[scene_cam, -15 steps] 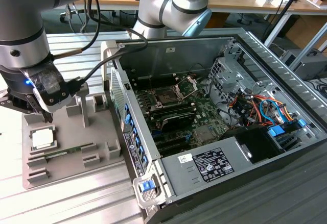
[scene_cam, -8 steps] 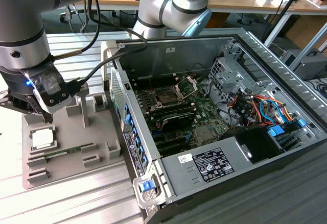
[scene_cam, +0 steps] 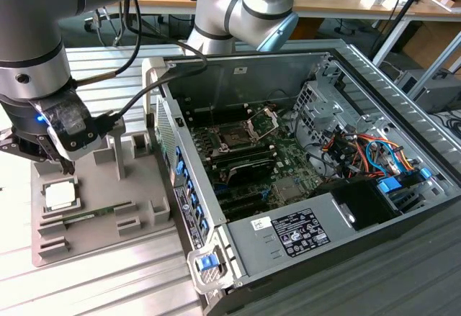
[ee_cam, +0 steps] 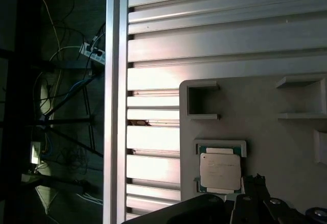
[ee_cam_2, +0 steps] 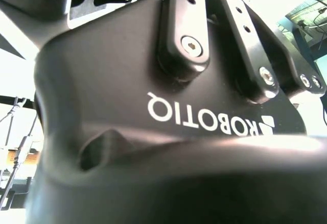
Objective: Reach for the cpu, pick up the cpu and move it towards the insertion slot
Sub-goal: 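Pick up the cpu and move it towards the insertion slot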
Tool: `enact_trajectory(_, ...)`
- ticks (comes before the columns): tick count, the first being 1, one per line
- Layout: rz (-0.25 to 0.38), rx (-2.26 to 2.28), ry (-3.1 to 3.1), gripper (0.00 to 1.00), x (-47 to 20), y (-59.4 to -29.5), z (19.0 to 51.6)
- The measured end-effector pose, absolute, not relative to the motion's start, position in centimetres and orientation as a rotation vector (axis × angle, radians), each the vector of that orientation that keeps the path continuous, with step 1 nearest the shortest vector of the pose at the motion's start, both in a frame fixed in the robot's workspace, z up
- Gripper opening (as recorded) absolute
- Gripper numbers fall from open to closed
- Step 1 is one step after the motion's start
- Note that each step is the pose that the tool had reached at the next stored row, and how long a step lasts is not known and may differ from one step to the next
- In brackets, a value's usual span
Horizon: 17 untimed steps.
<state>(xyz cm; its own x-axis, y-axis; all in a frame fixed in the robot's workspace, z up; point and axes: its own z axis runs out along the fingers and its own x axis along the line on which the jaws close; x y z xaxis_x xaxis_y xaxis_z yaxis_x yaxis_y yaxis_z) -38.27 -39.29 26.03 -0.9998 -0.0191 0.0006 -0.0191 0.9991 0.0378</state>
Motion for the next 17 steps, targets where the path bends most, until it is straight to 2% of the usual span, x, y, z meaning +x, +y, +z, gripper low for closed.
enact_trajectory(17, -0.060, 0.030, -3.140, 0.10, -38.27, -39.28, 25.59)
